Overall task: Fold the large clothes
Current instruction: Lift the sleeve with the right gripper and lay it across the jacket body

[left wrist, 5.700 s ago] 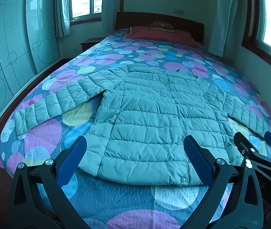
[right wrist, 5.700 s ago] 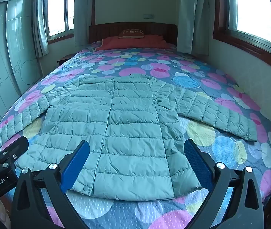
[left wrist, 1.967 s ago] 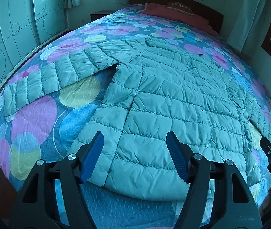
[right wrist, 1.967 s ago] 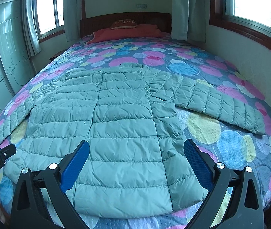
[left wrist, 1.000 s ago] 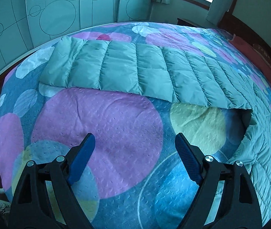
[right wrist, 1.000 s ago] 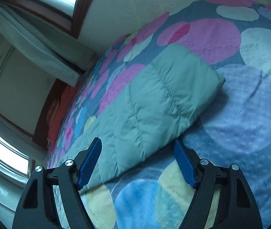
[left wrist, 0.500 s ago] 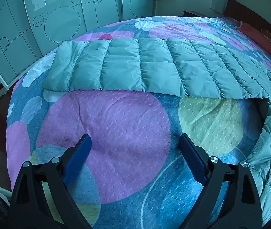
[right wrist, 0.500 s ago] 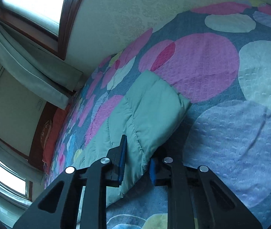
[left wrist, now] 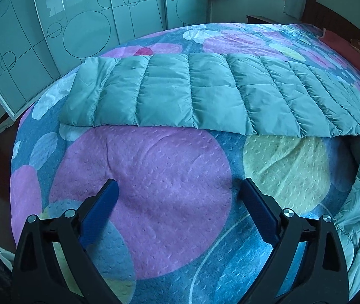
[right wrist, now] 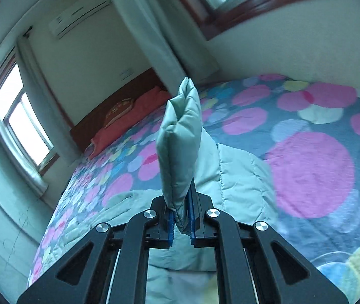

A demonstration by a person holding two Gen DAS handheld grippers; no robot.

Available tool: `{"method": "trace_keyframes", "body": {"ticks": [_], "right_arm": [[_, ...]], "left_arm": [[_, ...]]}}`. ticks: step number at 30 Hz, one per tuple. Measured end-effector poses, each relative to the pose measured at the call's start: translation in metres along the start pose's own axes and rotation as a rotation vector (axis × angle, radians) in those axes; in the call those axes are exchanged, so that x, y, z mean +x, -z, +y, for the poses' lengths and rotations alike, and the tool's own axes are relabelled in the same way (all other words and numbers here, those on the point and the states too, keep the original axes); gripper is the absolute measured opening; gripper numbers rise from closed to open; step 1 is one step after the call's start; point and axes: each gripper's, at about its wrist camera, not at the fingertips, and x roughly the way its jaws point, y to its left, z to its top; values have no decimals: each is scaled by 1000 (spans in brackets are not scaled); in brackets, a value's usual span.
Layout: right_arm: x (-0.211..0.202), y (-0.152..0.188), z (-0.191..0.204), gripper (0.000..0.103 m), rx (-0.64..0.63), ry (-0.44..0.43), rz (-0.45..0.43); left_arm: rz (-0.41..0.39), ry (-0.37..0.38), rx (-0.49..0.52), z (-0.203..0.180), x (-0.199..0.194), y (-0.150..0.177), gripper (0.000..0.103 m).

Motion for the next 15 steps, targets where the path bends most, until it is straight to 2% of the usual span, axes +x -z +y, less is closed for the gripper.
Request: {"method": "trace_keyframes", "body": {"ticks": [9,15], "right_arm": [[71,72,148,8,-230,-198,188],[103,129,217,8,-364,-273,309]], "left_arm": [[-1,1,0,0,2,1,99],[-2,3,-1,0,4,0,101]]}}
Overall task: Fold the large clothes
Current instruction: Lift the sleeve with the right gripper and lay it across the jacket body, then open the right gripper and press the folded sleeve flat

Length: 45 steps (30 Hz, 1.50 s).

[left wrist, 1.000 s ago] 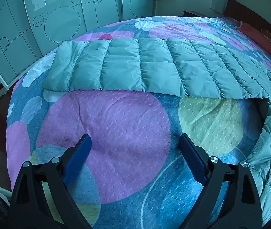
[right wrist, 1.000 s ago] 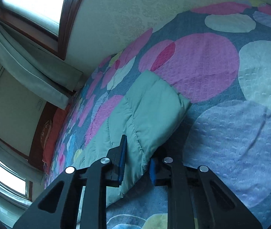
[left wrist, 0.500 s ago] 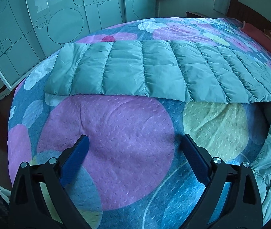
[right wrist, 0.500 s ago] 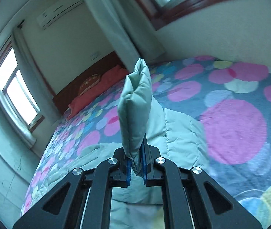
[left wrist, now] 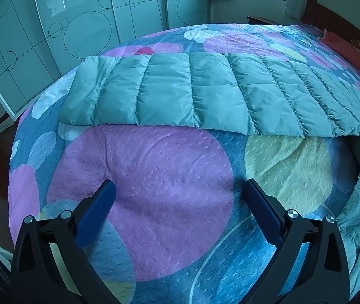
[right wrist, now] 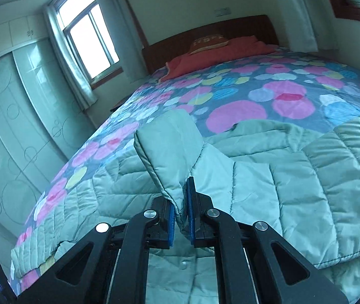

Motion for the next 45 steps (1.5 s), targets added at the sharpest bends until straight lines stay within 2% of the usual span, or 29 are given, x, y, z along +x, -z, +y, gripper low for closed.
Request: {"method": "trace_keyframes", "body": {"ticks": [6,13,16,18,20,22,24,26,28,31,32,34,36,39,41,45], "right_arm": [[41,25,49,8,-120,-44,120],[71,47,62,8,-164,-45,236],[79,50,65,12,-162,-37,267],[80,51,67,17,-170,-33,273],[75,51,68,37,-162,-55,283],[61,47,65,46,-142,-77,277],[39,40,55,46,-127,-90,245],[14,32,34,46,-105,-65,207],[-8,23,3,46,-77,18,171],[-27,16,-55,44,-22,204,139],[-29,17,-74,38,-3,260,140],[-24,24,-108,37,40,326,182],[-8,36,-130,35,48,331,258],[-10,31,-128,35,13,296,263],[-17,16,-129,35,37,269,227],[-18,-19,-150,38,88,320,130]], "left_arm": [[0,3,-2,1,1,0,101],[-1,2,-1,0,1,0,101],[-1,1,-1,0,1,0,101],[-1,1,0,0,1,0,101],[-1,1,0,0,1,-1,101],[-1,1,-1,0,1,0,101],[-1,0,0,0,1,0,101],[-1,0,0,0,1,0,101],[-2,-1,1,0,2,0,101],[-2,-2,1,-1,1,0,101],[-2,-2,1,-1,1,0,101],[-2,-2,1,-1,1,0,101],[-1,-3,2,-1,1,0,101],[-1,-2,2,-1,1,0,101],[-1,-6,4,-2,1,0,101],[-2,-7,6,0,3,-1,101]]}}
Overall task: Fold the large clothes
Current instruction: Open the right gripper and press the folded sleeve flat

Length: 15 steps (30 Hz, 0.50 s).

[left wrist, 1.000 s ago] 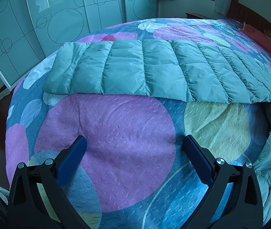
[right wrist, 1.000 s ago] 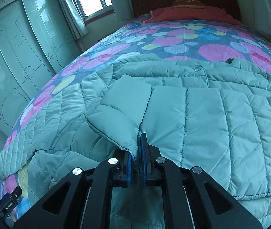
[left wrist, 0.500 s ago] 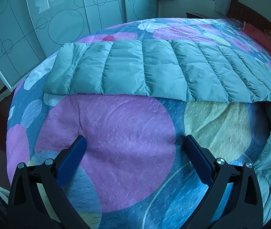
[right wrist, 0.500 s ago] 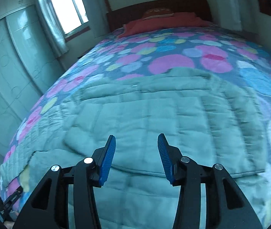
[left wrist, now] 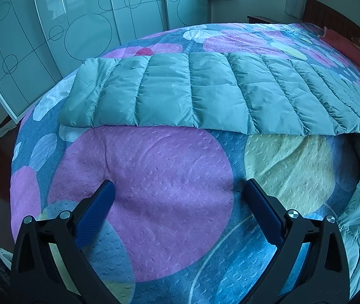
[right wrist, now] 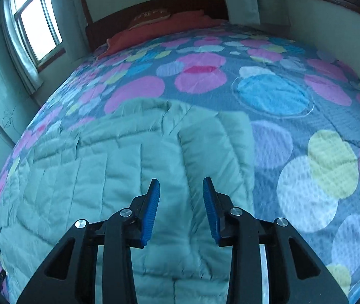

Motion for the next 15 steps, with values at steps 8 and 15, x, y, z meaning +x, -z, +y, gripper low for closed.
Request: {"method": "trace_keyframes", "body": {"ticks": [8,15], "right_arm": [[44,-23,-20,38,8,44,109],[70,-34,-17,58,-9,66,125]], "left_arm": [[-2,1,-1,-1,-1,1,101],[-3,-6,5,-1,0,0,101]]}}
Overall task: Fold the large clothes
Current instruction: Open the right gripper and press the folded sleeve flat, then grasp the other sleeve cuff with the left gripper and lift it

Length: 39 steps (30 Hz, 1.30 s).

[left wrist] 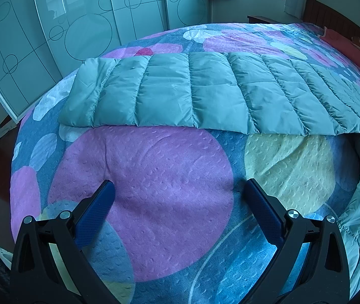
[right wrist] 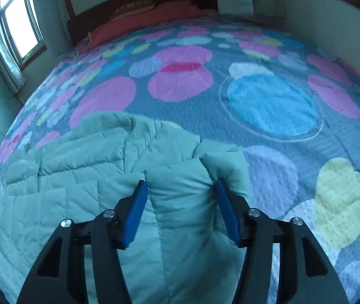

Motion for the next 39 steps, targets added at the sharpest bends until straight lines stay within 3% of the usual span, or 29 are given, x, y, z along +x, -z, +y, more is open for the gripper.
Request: {"method": "trace_keyframes", "body": {"ticks": [3,9,15,21,26,30,37,39], "right_arm": [[-6,6,13,58,-69,67,-22],[-67,57,41,57,-119,-8,-109],[-52,96,56,58,-203,83,-88],[-45,97,54,58,-203,91,-90],[-46,101,53,58,-197,86,-99],[-47,102,51,58,-192,81,-100],[-49,103,52,58,-189,79,-104],[-49,103,51,58,-189,78,-104]], "left_arm": [[0,3,-3,0,-1,0,101],[0,4,-3,-1,-2,1,101],[2,10,-7,1,-1,1,101],[7,55,-33,8,-5,-1,101],[-12,228,-133,39,-15,-1,99],[-20,253,-192,66,-8,-8,81],[-63,242,-356,120,25,-39,81],[-66,281,-402,131,36,-47,87]]}}
